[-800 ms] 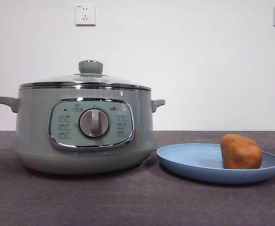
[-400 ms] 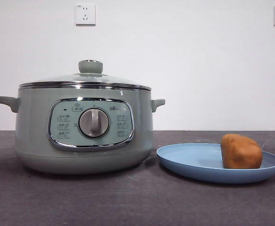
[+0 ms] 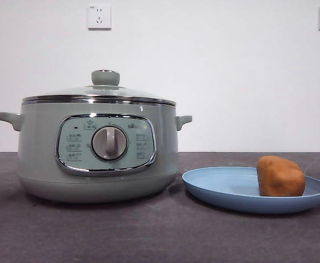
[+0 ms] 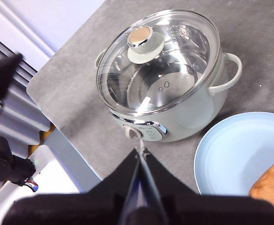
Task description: Take the potato out from the steamer,put the potato on the plate,close the lid
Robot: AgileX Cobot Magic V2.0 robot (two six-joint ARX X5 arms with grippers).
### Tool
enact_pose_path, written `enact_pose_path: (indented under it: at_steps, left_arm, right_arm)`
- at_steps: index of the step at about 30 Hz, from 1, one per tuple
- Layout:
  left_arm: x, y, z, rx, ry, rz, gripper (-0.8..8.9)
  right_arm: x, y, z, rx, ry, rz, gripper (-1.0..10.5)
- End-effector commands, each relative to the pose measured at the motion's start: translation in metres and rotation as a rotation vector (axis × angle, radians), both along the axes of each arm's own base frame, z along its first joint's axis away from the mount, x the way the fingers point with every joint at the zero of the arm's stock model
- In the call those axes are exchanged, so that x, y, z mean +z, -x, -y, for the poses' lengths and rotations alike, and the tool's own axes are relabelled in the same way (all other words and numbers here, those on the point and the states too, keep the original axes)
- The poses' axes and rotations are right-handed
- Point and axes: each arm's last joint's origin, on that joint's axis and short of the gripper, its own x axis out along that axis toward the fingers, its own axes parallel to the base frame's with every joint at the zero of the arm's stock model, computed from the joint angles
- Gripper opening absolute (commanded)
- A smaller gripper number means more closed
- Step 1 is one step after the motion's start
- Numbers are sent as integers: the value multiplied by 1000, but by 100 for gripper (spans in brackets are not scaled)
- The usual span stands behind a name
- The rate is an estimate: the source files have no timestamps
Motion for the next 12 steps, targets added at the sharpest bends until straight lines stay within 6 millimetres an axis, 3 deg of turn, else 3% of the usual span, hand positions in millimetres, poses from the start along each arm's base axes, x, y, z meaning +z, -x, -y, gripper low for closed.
enact_pose_path:
  at_steps: [1,5,12]
  left_arm:
    - [-23,-2,-1,15,59,-11,-3]
    - [-48,-4,-2,26,91,-37,-3]
    - [-67,-5,-3,62,100,-96,-3]
  right_arm:
    - [0,-1,0,4,2,10,-1]
    - [0,-1,0,4,1,10,-1]
    - [0,-1,0,4,2,10,-1]
